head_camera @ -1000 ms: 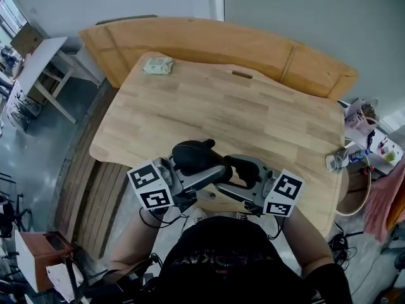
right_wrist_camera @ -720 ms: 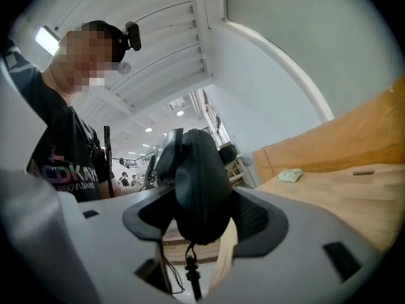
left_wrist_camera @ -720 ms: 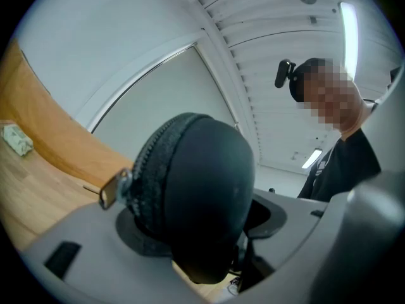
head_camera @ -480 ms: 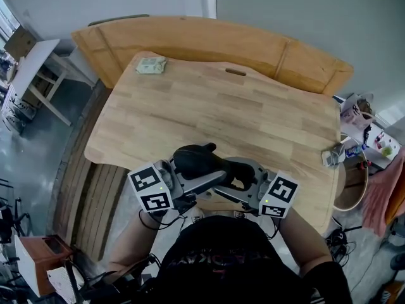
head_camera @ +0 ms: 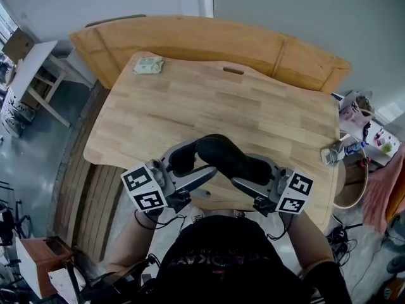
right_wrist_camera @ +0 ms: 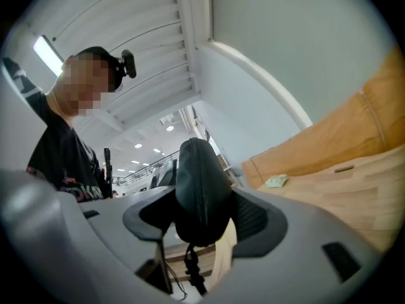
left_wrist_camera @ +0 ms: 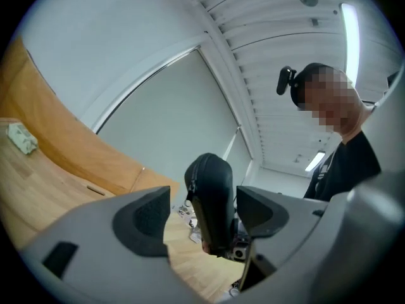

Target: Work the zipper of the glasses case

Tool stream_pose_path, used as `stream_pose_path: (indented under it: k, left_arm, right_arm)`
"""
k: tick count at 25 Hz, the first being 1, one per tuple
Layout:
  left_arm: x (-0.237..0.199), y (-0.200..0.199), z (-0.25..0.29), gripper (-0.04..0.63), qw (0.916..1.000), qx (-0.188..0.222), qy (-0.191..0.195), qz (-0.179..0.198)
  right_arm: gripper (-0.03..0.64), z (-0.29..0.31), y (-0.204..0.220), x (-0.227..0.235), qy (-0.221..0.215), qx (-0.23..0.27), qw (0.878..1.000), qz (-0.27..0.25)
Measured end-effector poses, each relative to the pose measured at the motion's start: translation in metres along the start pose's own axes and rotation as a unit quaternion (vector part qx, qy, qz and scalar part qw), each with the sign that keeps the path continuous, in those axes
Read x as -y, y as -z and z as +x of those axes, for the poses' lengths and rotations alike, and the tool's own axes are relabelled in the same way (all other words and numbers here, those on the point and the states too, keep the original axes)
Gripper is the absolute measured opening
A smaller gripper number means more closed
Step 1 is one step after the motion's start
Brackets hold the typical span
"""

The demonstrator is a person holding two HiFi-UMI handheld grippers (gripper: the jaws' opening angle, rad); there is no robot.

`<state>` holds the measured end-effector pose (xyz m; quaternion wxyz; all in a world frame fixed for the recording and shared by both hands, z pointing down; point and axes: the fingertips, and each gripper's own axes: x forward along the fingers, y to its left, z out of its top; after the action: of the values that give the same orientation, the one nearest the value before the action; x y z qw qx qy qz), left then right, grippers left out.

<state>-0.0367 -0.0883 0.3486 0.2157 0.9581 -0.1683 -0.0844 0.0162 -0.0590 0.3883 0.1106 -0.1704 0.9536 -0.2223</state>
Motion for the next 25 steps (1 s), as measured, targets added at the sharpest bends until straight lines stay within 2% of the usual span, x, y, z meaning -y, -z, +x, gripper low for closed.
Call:
stream_pose_path:
  k: [2, 4, 5, 7, 9, 11, 15, 19, 25]
  left_arm:
    - [-0.007, -0.002, -0.007, 0.337, 0.9999, 0.001, -0.014, -0.001]
    - [-0.011, 0.003, -0.011, 0.334, 0.9996, -0.011, -0.025, -0.006]
    - [-0.012, 0.008, -0.012, 0.301, 0.9993, -0.019, -0.031, -0.011]
    - [-0.017, 0.018, -0.015, 0.182, 0.9979, -0.035, -0.049, -0.024]
    - [-0.021, 0.029, -0.017, 0.023, 0.9957, -0.047, -0.069, -0.041]
    - [-0.02, 0.04, -0.016, 0.011, 0.9938, -0.062, -0.072, -0.058]
    - [-0.013, 0.065, -0.014, 0.011, 0.9898, -0.103, -0.069, -0.069]
    - [-0.01, 0.09, -0.016, 0.011, 0.9845, -0.133, -0.08, -0.081]
    - [-0.003, 0.111, -0.024, 0.011, 0.9793, -0.144, -0.097, -0.105]
  right_arm:
    - [0.276, -0.014, -0.004, 0.019, 0.04, 0.003, 0.999, -0.008]
    - [0.277, -0.028, 0.0, 0.044, 0.1, -0.02, 0.994, -0.045]
    - [0.276, -0.034, 0.003, 0.057, 0.131, -0.035, 0.989, -0.065]
    - [0.276, -0.043, 0.009, 0.079, 0.18, -0.067, 0.975, -0.109]
    - [0.276, -0.048, 0.014, 0.095, 0.213, -0.101, 0.959, -0.157]
    - [0.276, -0.051, 0.02, 0.11, 0.237, -0.131, 0.941, -0.201]
    - [0.276, -0.055, 0.039, 0.14, 0.271, -0.202, 0.899, -0.279]
    - [0.276, -0.056, 0.064, 0.168, 0.281, -0.264, 0.863, -0.326]
    - [0.276, -0.068, 0.104, 0.222, 0.3, -0.359, 0.793, -0.389]
